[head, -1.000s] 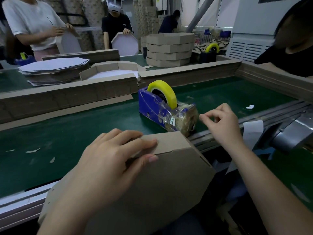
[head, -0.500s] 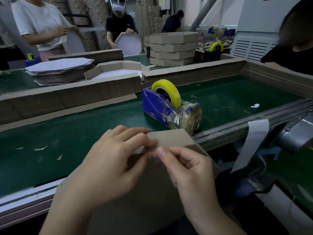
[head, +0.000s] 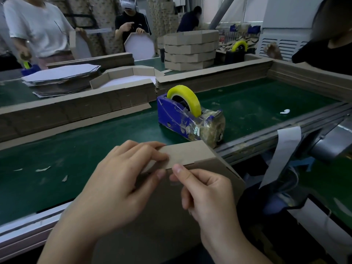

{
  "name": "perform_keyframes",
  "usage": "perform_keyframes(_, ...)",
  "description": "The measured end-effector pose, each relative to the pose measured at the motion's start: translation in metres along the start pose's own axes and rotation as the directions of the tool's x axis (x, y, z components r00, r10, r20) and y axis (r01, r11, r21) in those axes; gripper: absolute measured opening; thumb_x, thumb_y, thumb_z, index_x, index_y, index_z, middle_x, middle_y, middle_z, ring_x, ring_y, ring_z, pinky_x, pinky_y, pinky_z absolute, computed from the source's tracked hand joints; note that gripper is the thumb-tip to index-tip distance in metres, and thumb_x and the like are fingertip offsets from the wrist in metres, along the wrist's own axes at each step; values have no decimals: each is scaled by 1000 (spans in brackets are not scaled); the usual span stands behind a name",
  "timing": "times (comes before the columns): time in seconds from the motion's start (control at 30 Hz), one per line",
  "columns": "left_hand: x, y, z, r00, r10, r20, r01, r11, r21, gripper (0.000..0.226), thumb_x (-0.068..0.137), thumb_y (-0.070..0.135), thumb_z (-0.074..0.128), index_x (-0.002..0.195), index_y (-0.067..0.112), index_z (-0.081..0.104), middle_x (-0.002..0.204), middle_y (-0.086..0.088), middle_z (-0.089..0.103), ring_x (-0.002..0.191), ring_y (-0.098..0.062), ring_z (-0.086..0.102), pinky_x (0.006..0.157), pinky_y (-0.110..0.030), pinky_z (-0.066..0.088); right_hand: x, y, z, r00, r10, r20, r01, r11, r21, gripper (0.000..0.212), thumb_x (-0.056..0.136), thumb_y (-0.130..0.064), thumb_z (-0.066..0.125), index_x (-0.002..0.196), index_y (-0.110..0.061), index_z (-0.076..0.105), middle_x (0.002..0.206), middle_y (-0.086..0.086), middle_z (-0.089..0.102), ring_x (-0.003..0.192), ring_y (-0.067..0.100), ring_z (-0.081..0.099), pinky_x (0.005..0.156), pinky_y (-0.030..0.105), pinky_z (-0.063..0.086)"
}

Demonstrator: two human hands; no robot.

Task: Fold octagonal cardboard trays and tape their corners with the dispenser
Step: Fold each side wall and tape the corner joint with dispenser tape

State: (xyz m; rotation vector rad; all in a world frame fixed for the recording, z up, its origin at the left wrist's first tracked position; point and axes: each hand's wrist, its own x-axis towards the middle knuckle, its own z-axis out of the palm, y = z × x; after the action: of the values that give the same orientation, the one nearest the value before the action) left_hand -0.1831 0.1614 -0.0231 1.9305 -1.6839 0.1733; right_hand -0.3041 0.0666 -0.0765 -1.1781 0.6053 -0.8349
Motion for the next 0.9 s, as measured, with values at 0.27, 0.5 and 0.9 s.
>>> perform_keyframes(0.27, -1, 1, -6, 997, 54, 58, -54, 999, 0, 25, 91, 38, 44, 110, 42, 59, 126, 18, 57, 111, -16, 56, 84, -46, 48, -5, -8, -5, 997, 17, 76, -10, 996, -92, 43, 58, -59, 64, 64, -17, 75, 36, -1, 41, 32, 5, 34, 37, 13, 26)
perform_keyframes(0.5, -1, 4, -7, 998, -65, 26, 67, 994, -85, 33, 88, 48, 44, 102, 36, 72, 118, 20, 62, 109, -12, 57, 85, -46, 47, -8, -8, -6, 986, 79, 146, -74, 996, -41, 42, 54, -51, 70, 72, -14, 77, 39, 0, 44, 31, 5, 32, 36, 13, 26)
perform_keyframes(0.9, 9, 15, 11, 979, -14, -204, 45, 988, 147, 36, 82, 49, 51, 69, 21, 69, 92, 10, 72, 80, -22, 66, 53, -43, 53, -4, -13, -14, 942, 199, 269, -166, 976, -141, 26, 78, -40, 70, 64, -19, 75, 45, 2, 54, 32, 8, 38, 38, 17, 31)
